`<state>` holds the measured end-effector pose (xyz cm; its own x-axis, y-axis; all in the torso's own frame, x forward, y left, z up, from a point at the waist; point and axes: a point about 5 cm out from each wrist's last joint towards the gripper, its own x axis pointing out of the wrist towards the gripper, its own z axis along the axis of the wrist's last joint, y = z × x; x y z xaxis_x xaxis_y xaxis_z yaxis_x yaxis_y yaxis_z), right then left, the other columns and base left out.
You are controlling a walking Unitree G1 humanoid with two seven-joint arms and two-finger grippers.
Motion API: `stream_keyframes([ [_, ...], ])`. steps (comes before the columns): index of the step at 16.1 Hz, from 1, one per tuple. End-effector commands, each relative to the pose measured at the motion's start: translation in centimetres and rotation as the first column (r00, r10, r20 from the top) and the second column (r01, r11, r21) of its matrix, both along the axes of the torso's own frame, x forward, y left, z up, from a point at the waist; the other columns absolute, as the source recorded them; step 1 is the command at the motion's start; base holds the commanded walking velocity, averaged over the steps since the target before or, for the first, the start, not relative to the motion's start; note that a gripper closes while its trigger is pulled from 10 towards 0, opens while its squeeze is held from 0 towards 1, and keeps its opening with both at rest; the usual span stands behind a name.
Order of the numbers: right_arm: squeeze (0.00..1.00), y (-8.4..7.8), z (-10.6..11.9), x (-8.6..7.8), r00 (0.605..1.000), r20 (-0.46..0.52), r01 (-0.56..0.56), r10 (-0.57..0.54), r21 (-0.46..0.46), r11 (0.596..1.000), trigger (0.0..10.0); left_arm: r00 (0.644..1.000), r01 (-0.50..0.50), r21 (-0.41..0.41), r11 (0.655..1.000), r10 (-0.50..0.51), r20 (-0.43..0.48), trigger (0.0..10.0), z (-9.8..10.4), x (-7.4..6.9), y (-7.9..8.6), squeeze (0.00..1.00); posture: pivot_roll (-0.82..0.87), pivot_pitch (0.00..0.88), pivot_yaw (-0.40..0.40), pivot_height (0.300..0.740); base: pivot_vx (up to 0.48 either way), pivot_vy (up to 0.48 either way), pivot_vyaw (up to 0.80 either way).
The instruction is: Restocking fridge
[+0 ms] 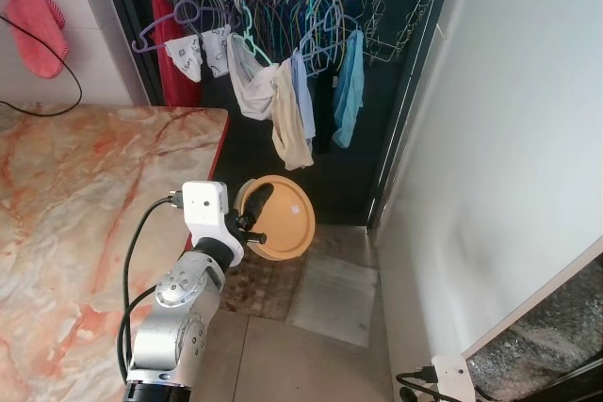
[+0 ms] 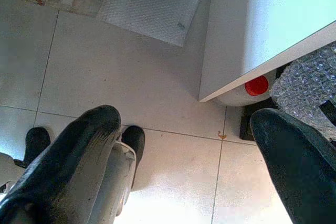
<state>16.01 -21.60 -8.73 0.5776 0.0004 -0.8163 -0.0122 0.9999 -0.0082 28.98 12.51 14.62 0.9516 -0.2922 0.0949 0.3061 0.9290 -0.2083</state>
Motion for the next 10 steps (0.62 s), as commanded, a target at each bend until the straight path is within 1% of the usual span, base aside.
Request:
stream_keyframes([
  [1,0.0,-0.08,0.0,-0.05,1.0,0.003,0.007,-0.007,-0.001,1.0,10.0,1.0,0.002,-0.002,1.0,-0.001,0.014,10.0,0.23,-0.02,0.0,0.0,-0.06,0.019,-0.029,0.74,0.0,0.0,0.0],
  [5,0.0,-0.08,-0.01,-0.07,1.0,0.003,0.007,-0.007,-0.001,1.0,10.0,1.0,0.004,-0.003,1.0,-0.004,0.017,10.0,0.28,0.02,-0.04,0.0,-0.06,0.014,-0.03,0.74,0.0,0.0,0.0],
  [10,0.0,-0.11,-0.01,-0.12,1.0,0.002,0.006,-0.006,-0.001,1.0,10.0,1.0,0.004,-0.005,1.0,-0.004,0.017,10.0,0.28,-0.02,-0.08,0.0,-0.06,0.014,-0.031,0.74,-0.242,0.0,0.0],
])
